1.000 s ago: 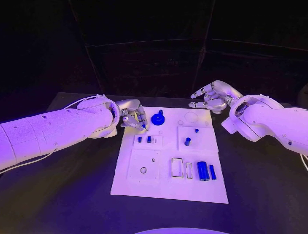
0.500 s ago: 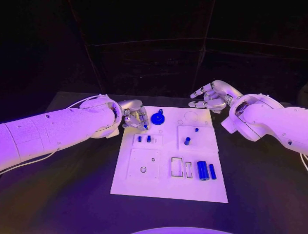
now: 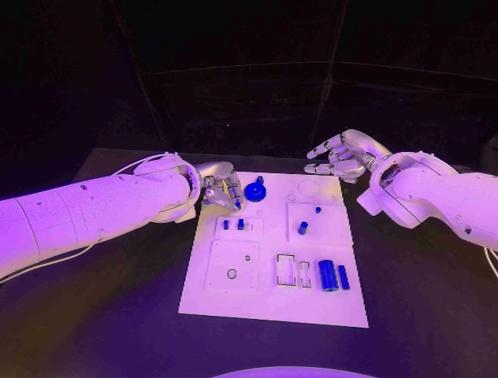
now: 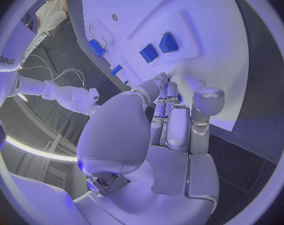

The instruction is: Assemble the parts on the task board

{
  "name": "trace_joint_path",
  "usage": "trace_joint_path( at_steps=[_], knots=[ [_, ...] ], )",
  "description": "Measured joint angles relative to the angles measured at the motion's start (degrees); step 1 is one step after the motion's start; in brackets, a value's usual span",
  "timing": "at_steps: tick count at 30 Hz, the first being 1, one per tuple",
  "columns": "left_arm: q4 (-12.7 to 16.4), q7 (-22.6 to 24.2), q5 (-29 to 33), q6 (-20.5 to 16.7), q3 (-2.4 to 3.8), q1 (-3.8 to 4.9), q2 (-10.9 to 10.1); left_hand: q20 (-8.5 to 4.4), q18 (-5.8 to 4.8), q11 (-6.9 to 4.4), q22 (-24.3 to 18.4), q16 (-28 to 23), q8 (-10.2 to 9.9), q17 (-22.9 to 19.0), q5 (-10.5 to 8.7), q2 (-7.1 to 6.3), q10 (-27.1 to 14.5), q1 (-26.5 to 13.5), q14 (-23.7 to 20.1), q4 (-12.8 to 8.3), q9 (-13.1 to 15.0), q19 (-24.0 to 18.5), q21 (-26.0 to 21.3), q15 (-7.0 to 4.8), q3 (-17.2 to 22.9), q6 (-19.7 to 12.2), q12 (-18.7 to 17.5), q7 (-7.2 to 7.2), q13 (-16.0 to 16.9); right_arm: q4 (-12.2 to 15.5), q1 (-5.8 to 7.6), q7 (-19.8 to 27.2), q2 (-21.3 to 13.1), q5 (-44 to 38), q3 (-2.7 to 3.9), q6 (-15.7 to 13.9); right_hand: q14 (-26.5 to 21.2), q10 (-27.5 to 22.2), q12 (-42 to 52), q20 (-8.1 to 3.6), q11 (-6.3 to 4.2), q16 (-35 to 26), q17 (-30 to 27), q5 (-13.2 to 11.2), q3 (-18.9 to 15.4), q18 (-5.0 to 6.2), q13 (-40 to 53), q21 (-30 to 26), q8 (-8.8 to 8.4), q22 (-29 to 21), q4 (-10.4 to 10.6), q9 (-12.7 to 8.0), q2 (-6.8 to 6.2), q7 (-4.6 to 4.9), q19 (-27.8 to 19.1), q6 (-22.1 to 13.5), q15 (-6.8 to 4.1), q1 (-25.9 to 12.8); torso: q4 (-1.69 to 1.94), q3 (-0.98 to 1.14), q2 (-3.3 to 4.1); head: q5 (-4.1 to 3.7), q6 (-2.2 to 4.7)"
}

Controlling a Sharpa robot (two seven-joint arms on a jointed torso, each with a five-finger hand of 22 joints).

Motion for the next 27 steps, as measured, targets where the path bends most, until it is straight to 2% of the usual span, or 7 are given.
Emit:
trace_joint_path(
  at_steps=[17,27],
  knots=[
    [-0.44,-0.72,0.06,1.29,-0.03,0.00,0.05,0.00,0.00,-0.22,-0.10,0.00,-0.01,-0.13,0.00,0.00,0.22,0.00,0.00,0.00,-0.02,0.00,0.00,0.00,0.00,0.00,0.00,0.00,0.01,0.09,0.00,-0.01,-0.07,0.00,0.00,0.05,0.00,0.00,0.00,0.00,0.00,0.00,0.00,0.00,0.00,0.00,0.00,0.00,0.00,0.00,0.00,0.00,0.00,0.00,0.00,0.00,0.00,0.00,0.05,0.01,-0.04,-0.30,-0.29],
    [-1.21,-0.91,0.10,1.52,-0.21,-0.11,0.88,0.00,0.00,-0.21,-0.10,0.00,-0.45,-0.21,0.00,-0.23,0.21,-0.22,0.00,-0.16,-0.20,0.00,0.00,0.00,0.15,-0.01,-0.71,-0.01,-0.13,0.11,0.00,-0.01,-0.03,0.00,0.00,0.07,0.00,0.00,0.00,0.00,0.00,0.00,0.00,0.00,0.00,0.00,0.00,0.00,0.00,0.00,0.00,0.00,0.00,0.00,0.00,0.00,0.00,0.00,0.05,-0.01,-0.04,-0.26,-0.34]
  ],
)
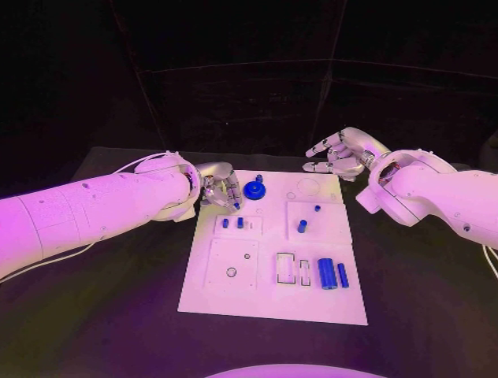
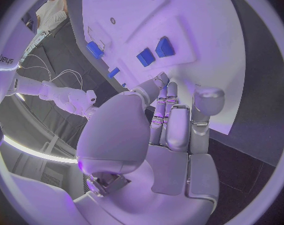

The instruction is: Assemble the parts on the task board

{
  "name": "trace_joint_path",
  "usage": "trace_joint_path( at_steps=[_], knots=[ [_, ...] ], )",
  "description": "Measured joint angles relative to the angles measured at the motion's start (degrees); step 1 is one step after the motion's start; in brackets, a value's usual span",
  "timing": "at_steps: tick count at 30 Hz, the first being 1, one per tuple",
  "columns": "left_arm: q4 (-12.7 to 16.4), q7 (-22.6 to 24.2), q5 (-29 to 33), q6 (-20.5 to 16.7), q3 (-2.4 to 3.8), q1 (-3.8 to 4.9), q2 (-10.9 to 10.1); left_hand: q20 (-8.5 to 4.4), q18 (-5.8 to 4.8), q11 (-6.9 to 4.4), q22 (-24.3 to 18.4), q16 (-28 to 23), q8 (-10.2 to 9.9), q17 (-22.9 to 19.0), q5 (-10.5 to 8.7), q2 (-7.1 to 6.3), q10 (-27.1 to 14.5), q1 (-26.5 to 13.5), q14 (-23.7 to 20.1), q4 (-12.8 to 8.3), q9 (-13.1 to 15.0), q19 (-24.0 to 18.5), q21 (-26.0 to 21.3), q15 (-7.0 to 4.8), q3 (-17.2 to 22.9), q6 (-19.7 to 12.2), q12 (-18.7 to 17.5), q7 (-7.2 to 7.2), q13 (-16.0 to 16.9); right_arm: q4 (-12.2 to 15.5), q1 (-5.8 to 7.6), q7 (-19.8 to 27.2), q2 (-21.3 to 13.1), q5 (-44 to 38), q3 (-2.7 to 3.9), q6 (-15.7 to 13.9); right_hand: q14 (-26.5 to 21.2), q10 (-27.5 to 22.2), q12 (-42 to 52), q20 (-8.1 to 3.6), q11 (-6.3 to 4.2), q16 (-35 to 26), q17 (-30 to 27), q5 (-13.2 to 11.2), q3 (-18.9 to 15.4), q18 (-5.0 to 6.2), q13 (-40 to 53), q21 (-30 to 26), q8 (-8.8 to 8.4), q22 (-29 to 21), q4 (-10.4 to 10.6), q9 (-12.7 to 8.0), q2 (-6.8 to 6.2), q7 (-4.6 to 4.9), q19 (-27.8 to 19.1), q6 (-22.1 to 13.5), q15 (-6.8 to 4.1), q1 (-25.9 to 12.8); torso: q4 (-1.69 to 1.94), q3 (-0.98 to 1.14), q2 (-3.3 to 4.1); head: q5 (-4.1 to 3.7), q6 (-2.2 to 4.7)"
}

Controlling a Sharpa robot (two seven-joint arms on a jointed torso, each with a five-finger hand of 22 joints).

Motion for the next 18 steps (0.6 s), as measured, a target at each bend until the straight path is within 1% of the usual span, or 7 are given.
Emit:
trace_joint_path(
  at_steps=[14,16,18],
  knots=[
    [-0.23,-0.01,0.05,-0.09,-0.09,-0.15,0.36,0.00,0.00,0.00,0.00,0.00,-0.27,-0.06,0.01,0.00,-0.01,0.00,0.00,0.00,-0.05,0.00,0.00,0.00,0.00,0.00,-0.39,0.00,-0.08,0.02,0.00,0.01,0.05,0.00,0.00,0.02,0.00,0.00,0.00,0.00,0.00,0.00,0.00,0.20,0.00,0.00,-0.11,0.00,0.00,-0.06,0.00,0.00,0.00,0.00,0.00,0.00,0.00,0.00,0.00,0.00,0.00,-0.07,-0.11],
    [-0.26,-0.02,0.04,-0.09,-0.09,-0.16,0.38,0.00,-0.01,0.22,0.05,0.00,-0.38,-0.13,0.01,0.00,0.21,0.00,0.00,0.00,-0.09,0.00,0.00,0.00,0.00,0.00,-0.39,0.00,-0.09,0.02,0.00,0.01,0.06,0.00,0.00,0.02,0.00,0.00,0.00,0.00,0.00,0.00,0.00,0.20,0.00,0.00,-0.11,0.00,0.00,-0.06,0.00,0.00,0.00,0.00,0.00,0.00,0.00,0.00,0.00,0.00,0.00,-0.10,-0.11],
    [-0.32,-0.07,0.04,-0.09,-0.10,-0.18,0.41,0.00,0.00,0.22,0.05,0.00,-0.77,-0.25,0.01,-0.29,0.20,-0.29,0.00,-0.20,-0.15,0.00,0.00,0.00,0.02,-0.44,-0.43,0.43,-0.09,0.02,0.00,0.01,0.06,0.00,0.00,0.03,0.00,0.00,0.00,0.00,0.00,0.00,0.00,0.20,0.00,0.00,-0.10,0.00,0.00,-0.06,0.00,0.00,0.00,0.00,0.00,0.00,0.00,0.00,0.00,0.01,0.00,-0.10,-0.11]
  ],
)
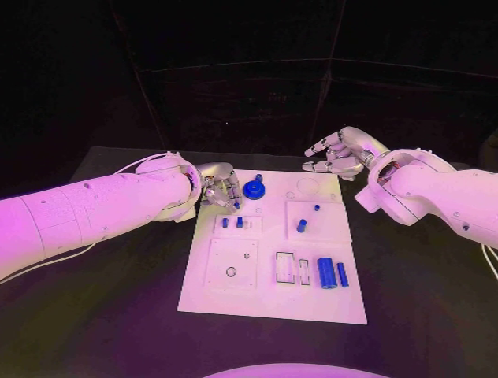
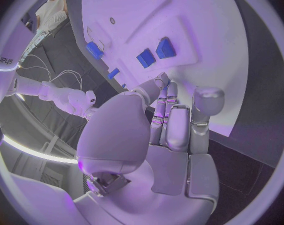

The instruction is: Assemble the parts on the task board

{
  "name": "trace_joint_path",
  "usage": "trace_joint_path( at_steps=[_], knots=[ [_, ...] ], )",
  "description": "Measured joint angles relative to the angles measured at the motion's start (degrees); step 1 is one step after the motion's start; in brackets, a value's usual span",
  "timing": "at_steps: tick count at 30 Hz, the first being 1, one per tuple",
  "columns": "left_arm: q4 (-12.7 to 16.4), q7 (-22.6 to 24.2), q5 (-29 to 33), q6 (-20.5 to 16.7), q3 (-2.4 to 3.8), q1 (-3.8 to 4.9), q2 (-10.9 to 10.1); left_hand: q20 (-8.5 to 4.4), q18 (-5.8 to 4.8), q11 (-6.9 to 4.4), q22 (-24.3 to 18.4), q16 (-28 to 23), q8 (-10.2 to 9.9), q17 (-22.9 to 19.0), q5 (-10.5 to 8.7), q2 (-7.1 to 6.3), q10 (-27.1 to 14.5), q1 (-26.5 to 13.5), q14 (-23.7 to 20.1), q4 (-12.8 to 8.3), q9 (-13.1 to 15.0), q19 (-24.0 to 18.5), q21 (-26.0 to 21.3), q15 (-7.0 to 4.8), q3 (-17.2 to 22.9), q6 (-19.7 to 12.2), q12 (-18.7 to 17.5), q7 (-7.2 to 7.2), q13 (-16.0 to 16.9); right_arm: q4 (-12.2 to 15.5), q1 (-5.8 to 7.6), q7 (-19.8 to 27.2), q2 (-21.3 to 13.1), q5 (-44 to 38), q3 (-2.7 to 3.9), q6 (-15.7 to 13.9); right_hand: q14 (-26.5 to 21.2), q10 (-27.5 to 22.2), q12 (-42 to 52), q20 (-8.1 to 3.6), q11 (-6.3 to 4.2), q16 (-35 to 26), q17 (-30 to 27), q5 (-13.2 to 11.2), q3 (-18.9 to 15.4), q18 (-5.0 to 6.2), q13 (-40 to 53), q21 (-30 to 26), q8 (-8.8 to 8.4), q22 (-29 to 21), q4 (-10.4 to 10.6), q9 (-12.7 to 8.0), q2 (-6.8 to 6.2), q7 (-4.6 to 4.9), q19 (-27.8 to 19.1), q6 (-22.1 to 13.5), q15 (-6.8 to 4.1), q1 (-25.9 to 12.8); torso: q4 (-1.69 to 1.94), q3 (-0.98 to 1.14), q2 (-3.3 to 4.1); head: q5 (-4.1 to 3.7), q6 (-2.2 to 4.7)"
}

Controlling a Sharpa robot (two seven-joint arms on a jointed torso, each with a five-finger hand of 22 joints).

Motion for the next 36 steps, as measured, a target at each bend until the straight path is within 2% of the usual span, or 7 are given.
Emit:
trace_joint_path(
  at_steps=[8,16,19,21,25,31,36],
  knots=[
    [-0.04,-0.43,0.00,0.49,-0.10,-0.14,-0.03,0.37,0.00,0.73,0.05,0.00,-2.56,-0.55,0.00,-0.48,-0.73,-0.49,-0.21,-0.83,-0.43,-0.38,0.00,0.21,0.21,-2.97,-1.07,0.73,0.01,-0.04,0.00,-0.01,0.00,0.00,0.00,0.05,0.00,0.00,0.00,0.00,0.00,0.00,-0.11,0.00,0.00,0.00,-0.12,0.00,0.00,-0.16,0.00,0.00,0.00,0.00,0.00,0.00,0.00,0.00,0.02,0.00,-0.02,-0.05,0.00],
    [0.06,-0.58,-0.01,0.76,-0.11,-0.16,-0.30,0.39,0.00,0.93,0.16,0.00,-3.60,-0.77,0.00,-0.86,-0.93,-0.87,0.01,-0.98,-0.43,-0.39,0.00,0.42,0.06,-4.28,-1.73,0.81,0.02,-0.11,0.00,-0.04,0.00,0.00,0.00,0.27,0.00,-0.13,-0.90,0.00,-0.10,-0.65,-0.78,0.00,0.00,0.00,-0.78,-0.50,0.00,-0.95,0.00,0.00,0.00,0.00,0.00,0.00,0.00,0.00,0.07,-0.02,-0.04,-0.06,0.01],
    [0.14,-0.58,-0.01,0.72,-0.11,-0.16,-0.59,0.56,0.00,0.93,0.16,0.00,-4.08,-0.84,0.00,-1.09,-0.94,-0.67,0.01,-1.14,-0.42,-0.56,0.00,0.42,0.22,-4.51,-1.73,1.05,0.02,-0.17,0.00,-0.07,-0.05,0.00,0.00,0.50,0.13,-2.62,-4.53,-0.19,-0.31,-2.30,-2.66,-0.86,0.00,0.06,-3.86,-2.03,0.73,-2.96,0.00,0.06,0.41,-0.36,-1.04,0.36,-0.13,0.41,0.07,-0.05,-0.07,-0.06,0.01],
    [0.25,-0.58,-0.01,0.62,-0.11,-0.16,-0.95,0.56,0.00,0.93,0.16,0.00,-4.08,-0.91,0.00,-1.31,-0.94,-0.86,0.01,-1.14,-0.42,-0.56,0.00,0.42,0.22,-4.70,-1.75,1.02,0.02,-0.25,0.00,-0.12,-0.11,-0.01,0.00,0.78,0.22,-4.18,-7.31,-0.19,-0.42,-3.00,-3.43,-1.81,0.42,0.92,-6.32,-2.42,0.73,-3.58,-0.10,0.09,0.62,-0.40,-1.04,0.84,-0.22,0.62,0.07,-0.05,-0.07,-0.06,0.03],
    [0.67,-0.52,0.03,0.22,-0.10,-0.16,-2.02,0.56,0.00,1.43,0.15,0.00,-4.90,-1.29,0.00,-1.69,-1.45,-1.25,-0.01,-1.30,-0.42,-0.57,0.00,0.44,0.06,-5.52,-2.50,1.20,-0.01,-0.34,0.00,-0.34,-0.26,-0.41,0.00,1.57,0.14,-13.62,-26.19,-0.61,-0.78,-6.51,-7.13,-6.09,1.47,0.91,-22.78,-4.20,0.73,-5.82,-0.48,0.03,0.52,-0.64,-1.46,1.42,-0.58,2.53,0.07,-0.08,-0.10,-0.20,0.10],
    [1.39,0.00,1.15,-1.35,-0.05,-0.02,-4.60,0.99,0.00,1.64,-0.43,-0.48,-5.25,-2.05,0.00,-1.69,-2.07,-1.24,0.01,-1.47,-0.33,-1.00,-0.94,0.84,0.23,-5.78,-2.86,1.37,-0.04,-0.45,0.00,-0.95,-0.92,-3.85,0.00,4.00,0.20,-15.99,-39.78,-0.77,-0.63,-8.62,-9.04,-7.67,4.52,0.91,-35.66,-5.24,0.73,-6.78,-1.76,-0.02,0.05,-0.84,-1.62,4.13,-0.64,6.23,0.07,-0.08,-0.18,-0.46,0.29],
    [2.00,3.06,7.43,-4.40,-0.03,0.07,-7.18,1.45,0.00,1.94,-2.26,-0.79,-4.61,-3.09,0.00,-1.55,-2.37,-1.10,-0.20,-1.61,0.01,-1.88,-2.77,1.25,1.39,-3.33,-3.19,2.11,-0.03,0.17,-0.28,-1.34,-2.05,-10.99,-0.03,6.19,0.20,-16.29,-47.45,-0.05,-0.32,-7.43,-7.36,-8.93,8.86,0.91,-44.80,-3.91,0.73,-4.72,-2.95,-0.07,-0.83,-1.19,-0.45,6.62,-0.64,8.10,0.11,-0.05,-0.18,-1.26,0.59]
  ],
)
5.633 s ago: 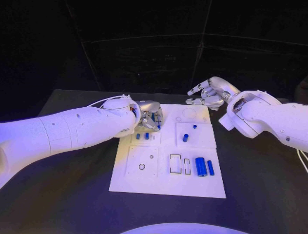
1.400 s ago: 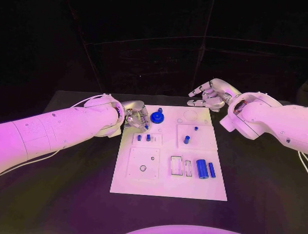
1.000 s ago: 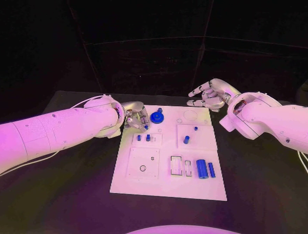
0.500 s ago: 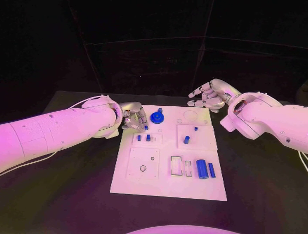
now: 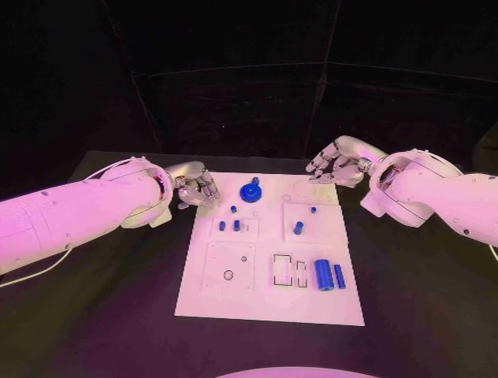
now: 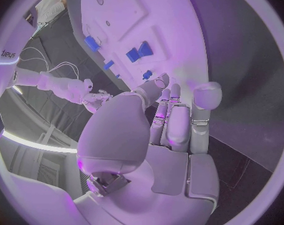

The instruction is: Assemble the parts on the task board

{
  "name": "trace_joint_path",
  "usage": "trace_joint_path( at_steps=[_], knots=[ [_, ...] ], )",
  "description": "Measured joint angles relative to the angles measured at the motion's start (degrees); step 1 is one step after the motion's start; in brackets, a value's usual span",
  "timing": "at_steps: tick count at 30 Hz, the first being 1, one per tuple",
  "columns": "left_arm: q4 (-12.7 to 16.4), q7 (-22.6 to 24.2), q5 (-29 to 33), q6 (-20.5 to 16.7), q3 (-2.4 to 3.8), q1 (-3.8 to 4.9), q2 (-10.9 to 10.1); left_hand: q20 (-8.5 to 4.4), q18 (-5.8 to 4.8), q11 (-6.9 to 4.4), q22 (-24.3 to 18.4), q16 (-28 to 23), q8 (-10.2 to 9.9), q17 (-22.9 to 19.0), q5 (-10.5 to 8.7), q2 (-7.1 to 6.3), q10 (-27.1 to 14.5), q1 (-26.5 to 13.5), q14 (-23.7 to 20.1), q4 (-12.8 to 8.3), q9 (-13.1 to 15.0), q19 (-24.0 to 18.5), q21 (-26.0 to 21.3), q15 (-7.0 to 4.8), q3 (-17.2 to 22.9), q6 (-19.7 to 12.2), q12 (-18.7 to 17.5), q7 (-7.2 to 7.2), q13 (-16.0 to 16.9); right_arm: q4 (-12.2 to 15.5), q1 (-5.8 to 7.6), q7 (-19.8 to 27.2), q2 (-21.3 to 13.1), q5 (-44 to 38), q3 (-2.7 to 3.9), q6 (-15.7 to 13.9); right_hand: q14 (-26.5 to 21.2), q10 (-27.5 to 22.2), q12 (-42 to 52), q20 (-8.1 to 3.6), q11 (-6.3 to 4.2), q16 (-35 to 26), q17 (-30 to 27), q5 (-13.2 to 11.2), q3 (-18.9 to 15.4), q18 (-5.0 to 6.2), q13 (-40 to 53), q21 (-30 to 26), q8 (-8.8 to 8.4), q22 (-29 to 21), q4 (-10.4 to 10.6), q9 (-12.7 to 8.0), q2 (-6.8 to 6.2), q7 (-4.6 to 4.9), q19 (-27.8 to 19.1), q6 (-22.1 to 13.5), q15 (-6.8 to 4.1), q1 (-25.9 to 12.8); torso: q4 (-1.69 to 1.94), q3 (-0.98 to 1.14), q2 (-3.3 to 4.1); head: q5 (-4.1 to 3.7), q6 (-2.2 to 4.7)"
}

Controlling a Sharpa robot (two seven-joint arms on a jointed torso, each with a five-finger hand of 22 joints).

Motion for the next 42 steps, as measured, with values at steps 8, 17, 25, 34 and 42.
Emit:
trace_joint_path(
  at_steps=[8,17,25,34,42],
  knots=[
    [2.39,10.35,23.44,-1.65,-0.06,0.01,-3.05,0.04,0.92,-0.09,-7.51,-4.00,0.54,-6.80,0.00,1.63,0.76,-0.37,-2.85,0.04,-0.01,-4.44,-7.57,0.30,0.87,1.33,0.30,-0.08,0.14,1.89,-2.05,-0.89,-1.29,-12.49,-0.10,2.08,-0.08,1.68,-4.76,0.57,0.83,1.17,1.32,-0.41,3.99,0.00,-7.98,1.24,-1.34,1.98,-0.39,-0.08,-1.81,0.46,0.57,0.86,0.56,-1.24,-0.11,0.05,0.03,-1.32,0.42],
    [5.97,19.71,44.30,-1.59,-0.11,-0.17,-5.81,0.32,1.87,-0.09,-12.76,-11.66,0.54,-19.37,0.00,1.72,0.76,-1.63,-8.58,1.02,-0.11,-8.50,-13.87,0.44,-0.62,1.52,0.58,-0.27,0.14,2.83,-3.23,-2.31,-1.31,-21.27,-0.12,3.16,0.11,2.19,-7.00,0.79,1.35,1.82,1.55,-1.01,6.37,0.00,-12.27,1.90,-2.30,2.62,-0.52,-0.08,-3.17,0.90,0.78,0.85,1.17,-2.14,-0.22,0.10,0.10,-1.99,0.67],
    [8.61,23.80,52.98,-1.24,-0.17,-0.39,-7.14,0.48,1.85,-0.09,-13.55,-14.69,0.54,-24.78,0.00,1.72,0.75,-1.62,-11.08,0.64,-0.11,-9.28,-15.21,0.48,-1.50,1.95,0.81,-0.26,0.14,2.93,-3.80,-3.60,-0.78,-25.16,-0.12,4.44,-0.11,2.39,-8.42,0.99,1.55,1.82,1.55,-1.06,7.84,0.00,-14.72,1.90,-2.67,2.61,-0.93,-0.07,-3.69,1.29,0.98,0.84,1.37,-2.67,-0.04,0.06,0.14,-2.30,0.64],
    [9.84,25.57,56.34,-1.06,-0.18,-0.46,-7.57,0.40,1.83,-0.09,-13.85,-15.65,0.54,-26.44,0.00,1.72,0.75,-1.62,-11.68,0.63,-0.10,-9.62,-15.52,0.59,-1.82,1.95,0.81,-0.26,0.18,1.92,-4.46,-4.47,0.43,-26.84,-0.13,5.73,-0.11,2.59,-9.12,1.22,2.18,2.32,1.62,-3.17,10.59,0.00,-16.86,2.17,-2.96,2.87,-1.39,-0.07,-3.69,1.50,0.76,1.05,1.37,-2.67,-0.04,0.03,0.18,-2.47,0.46],
    [10.59,26.21,57.42,-0.93,-0.20,-0.48,-7.85,0.47,1.81,-0.09,-13.91,-16.08,0.54,-26.88,0.00,1.72,0.75,-1.62,-12.11,0.63,-0.10,-9.68,-15.87,0.57,-1.81,1.94,0.81,-0.26,0.18,0.89,-4.86,-5.00,1.23,-27.60,-0.14,6.58,-0.11,3.74,-9.12,1.21,1.85,2.59,1.77,-4.25,13.20,-0.01,-18.27,2.56,-2.96,3.45,-1.87,-0.07,-3.69,1.53,0.76,1.57,1.37,-2.67,-0.03,0.03,0.19,-2.52,0.32]
  ],
)
